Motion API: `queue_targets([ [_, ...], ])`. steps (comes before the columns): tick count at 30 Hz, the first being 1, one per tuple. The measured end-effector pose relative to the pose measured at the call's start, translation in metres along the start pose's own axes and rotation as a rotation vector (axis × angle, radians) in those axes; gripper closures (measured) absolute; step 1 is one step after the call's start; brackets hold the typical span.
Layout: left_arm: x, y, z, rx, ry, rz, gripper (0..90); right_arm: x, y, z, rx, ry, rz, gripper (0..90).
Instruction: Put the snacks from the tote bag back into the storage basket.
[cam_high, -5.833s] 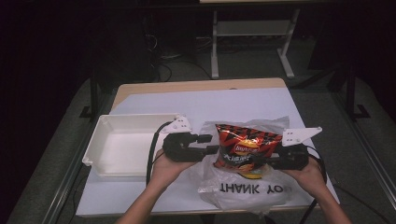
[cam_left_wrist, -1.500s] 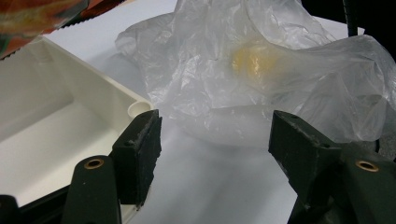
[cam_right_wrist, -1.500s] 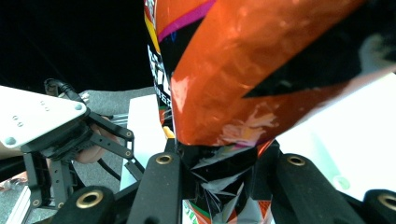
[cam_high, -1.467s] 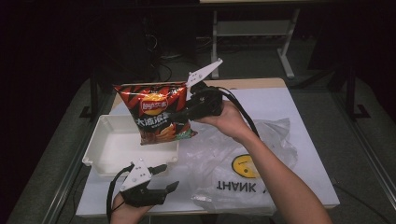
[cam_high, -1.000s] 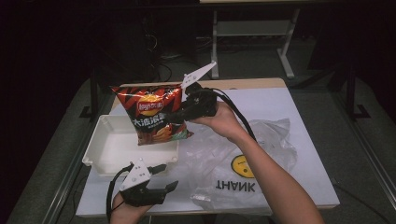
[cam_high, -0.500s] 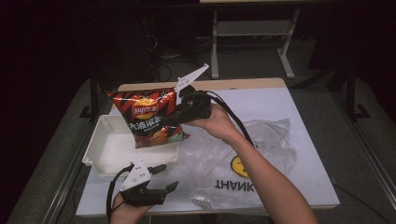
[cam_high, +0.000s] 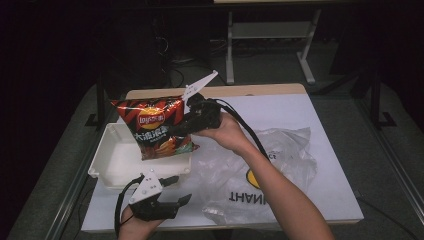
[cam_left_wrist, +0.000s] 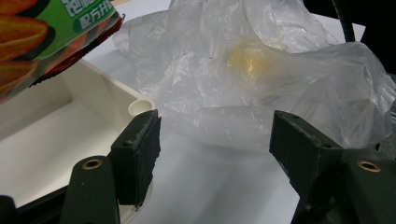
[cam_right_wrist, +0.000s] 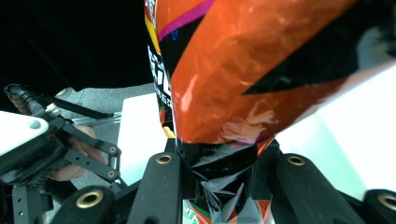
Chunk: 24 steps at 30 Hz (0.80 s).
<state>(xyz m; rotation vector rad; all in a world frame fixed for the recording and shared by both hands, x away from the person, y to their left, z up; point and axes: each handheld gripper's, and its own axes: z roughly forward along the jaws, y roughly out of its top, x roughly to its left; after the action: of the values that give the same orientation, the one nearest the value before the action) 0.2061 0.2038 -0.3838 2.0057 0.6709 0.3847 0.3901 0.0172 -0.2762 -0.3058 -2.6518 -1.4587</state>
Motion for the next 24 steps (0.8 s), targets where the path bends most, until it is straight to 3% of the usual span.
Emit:
queue_targets([
  [24,0.001,-0.001,-0.001,-0.002,0.001,-0.011,33.2,-0.013,-0.012,0.034,0.004,0.013,0.047,71.0],
])
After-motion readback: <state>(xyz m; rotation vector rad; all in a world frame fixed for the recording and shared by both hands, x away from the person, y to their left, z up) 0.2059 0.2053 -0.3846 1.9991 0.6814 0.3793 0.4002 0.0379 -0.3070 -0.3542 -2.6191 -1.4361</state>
